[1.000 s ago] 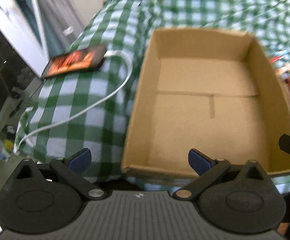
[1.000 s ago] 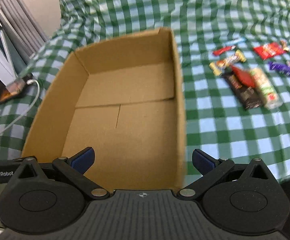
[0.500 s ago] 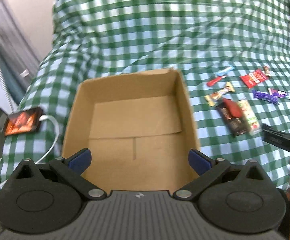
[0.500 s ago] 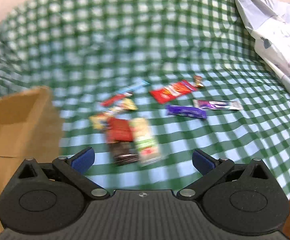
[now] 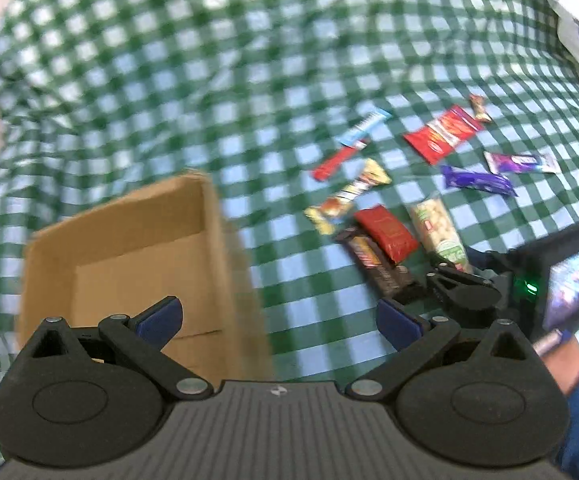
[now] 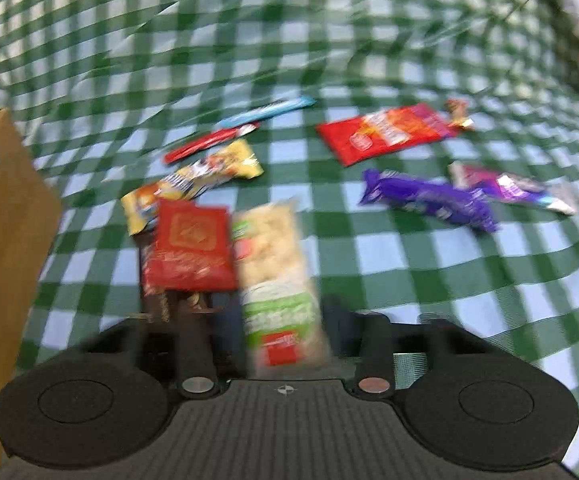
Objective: Organize snacks
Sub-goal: 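Grasp the dark chocolate bar with the left tool while the right grasps the peanut bag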
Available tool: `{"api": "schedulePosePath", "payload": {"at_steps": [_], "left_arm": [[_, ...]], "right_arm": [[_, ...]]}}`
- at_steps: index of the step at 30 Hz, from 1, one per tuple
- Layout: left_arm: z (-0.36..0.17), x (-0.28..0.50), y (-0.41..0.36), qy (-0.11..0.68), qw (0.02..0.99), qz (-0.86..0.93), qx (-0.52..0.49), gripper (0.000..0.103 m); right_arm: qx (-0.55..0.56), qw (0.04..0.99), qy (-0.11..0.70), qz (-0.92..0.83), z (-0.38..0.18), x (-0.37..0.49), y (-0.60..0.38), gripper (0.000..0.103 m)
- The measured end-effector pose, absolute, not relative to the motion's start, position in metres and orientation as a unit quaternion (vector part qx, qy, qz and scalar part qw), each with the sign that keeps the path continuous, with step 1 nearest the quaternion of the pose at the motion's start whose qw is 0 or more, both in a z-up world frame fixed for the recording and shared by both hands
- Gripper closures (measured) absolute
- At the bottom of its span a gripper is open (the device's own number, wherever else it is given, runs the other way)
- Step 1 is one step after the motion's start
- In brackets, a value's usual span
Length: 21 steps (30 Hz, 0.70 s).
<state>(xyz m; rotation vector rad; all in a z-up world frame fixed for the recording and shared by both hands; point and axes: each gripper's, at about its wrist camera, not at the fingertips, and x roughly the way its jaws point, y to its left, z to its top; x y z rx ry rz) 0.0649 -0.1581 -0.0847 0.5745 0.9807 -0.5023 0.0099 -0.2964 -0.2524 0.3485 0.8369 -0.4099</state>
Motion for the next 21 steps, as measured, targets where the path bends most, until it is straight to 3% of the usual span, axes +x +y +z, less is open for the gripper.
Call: {"api": "schedulePosePath", "payload": {"at_steps": [9,15,18,19,21], "left_arm": [[-0.203,0.107,-0.237,0.565,0.754,-0.238,0.235,0.0],[-0.263,0.14,-0.263,0.595,0.733,-0.217,0.249,0.0],[-0.264,0.152,-0.25,0.613,0.727,-0.231,0.205,0.0],[-0.263,0.151,-0.248,0.609,0.728,-0.236,0.205,0.0],[-0.262,0.148,-0.246,0.6,0.735,-0.237,0.209,0.0]], "right_arm": [[0.239,0.847,0.389,-0.273,-0.247,-0.059,-0.348,0.065],[0.247,0.844,0.393,-0.267,-0.259,-0.062,-0.353,0.059],[0.251,0.849,0.39,-0.255,-0.261,-0.061,-0.355,0.037],[0.258,0.85,0.387,-0.246,-0.261,-0.059,-0.357,0.025],[0.26,0.851,0.389,-0.238,-0.262,-0.055,-0.357,0.019]]}}
